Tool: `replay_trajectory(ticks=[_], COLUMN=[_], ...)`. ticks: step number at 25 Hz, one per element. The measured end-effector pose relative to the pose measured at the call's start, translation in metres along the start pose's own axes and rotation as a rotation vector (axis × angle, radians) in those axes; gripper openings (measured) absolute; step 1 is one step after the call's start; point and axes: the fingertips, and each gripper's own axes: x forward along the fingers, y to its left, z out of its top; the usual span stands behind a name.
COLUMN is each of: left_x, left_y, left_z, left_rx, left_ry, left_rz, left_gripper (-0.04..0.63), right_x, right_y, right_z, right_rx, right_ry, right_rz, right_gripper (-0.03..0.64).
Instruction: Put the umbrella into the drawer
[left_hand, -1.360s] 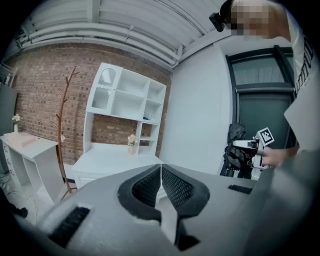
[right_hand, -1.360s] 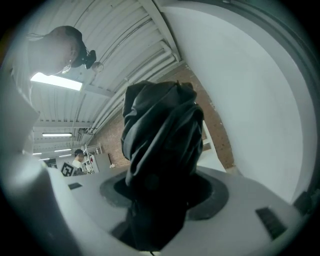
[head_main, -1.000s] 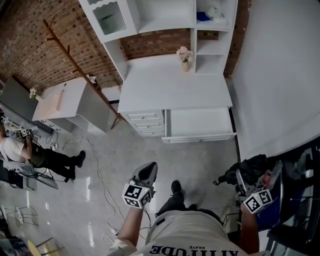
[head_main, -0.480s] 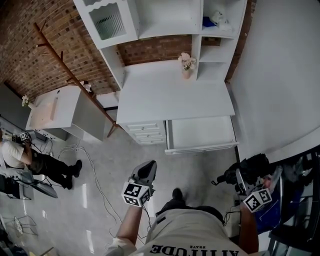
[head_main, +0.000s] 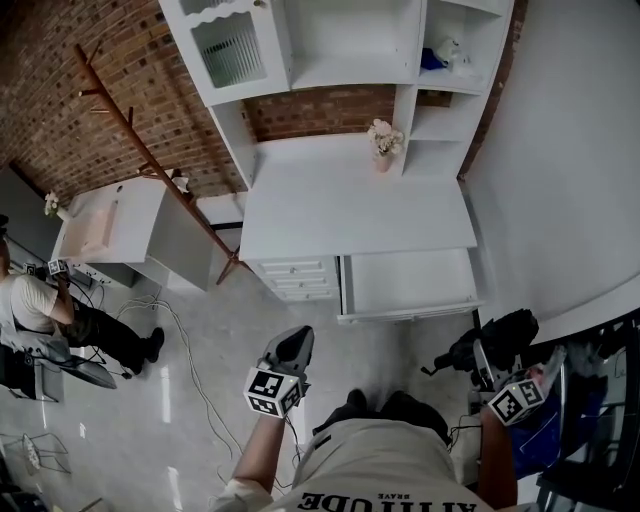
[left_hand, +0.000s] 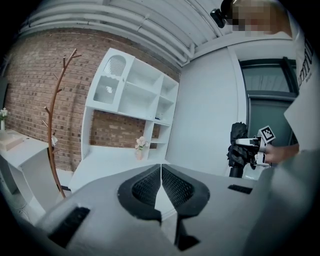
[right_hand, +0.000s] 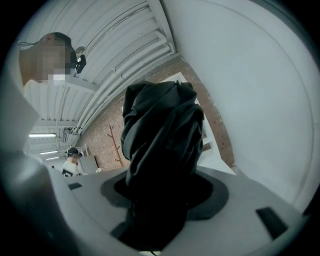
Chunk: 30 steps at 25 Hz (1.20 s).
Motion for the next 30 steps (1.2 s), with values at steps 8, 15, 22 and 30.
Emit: replay_trajectory(ticks=[8,15,22,30], left_x=[0.005,0.025,0.077,0.104], left_y=[0.013,0.018,0.022,0.013], left_z=[0.001,-0.002,0.011,0.006], left_rx=[-0.014,-0.056,-0.055,-0.124], left_ry=[-0.004,-0.009,0.002,0.025], left_rz=[0.048,0.123,0.187,0.285], left_gripper=[0.028,0.028,0.028,0.028], right_x=[0.036,0.094,0.177,0.25], right_y=[-0.012,-0.031,-0.071,-0.099], right_z=[0.003,0.007,0.009,-0.01], right_rx=[-0.002,-0.016,-0.071,-0.106], right_ry=[0.011,0.057,0.162,0.303], right_rz=[0.041,0.132,0.22,0.338], right_gripper=[0.262,0.262,0.262,0.262])
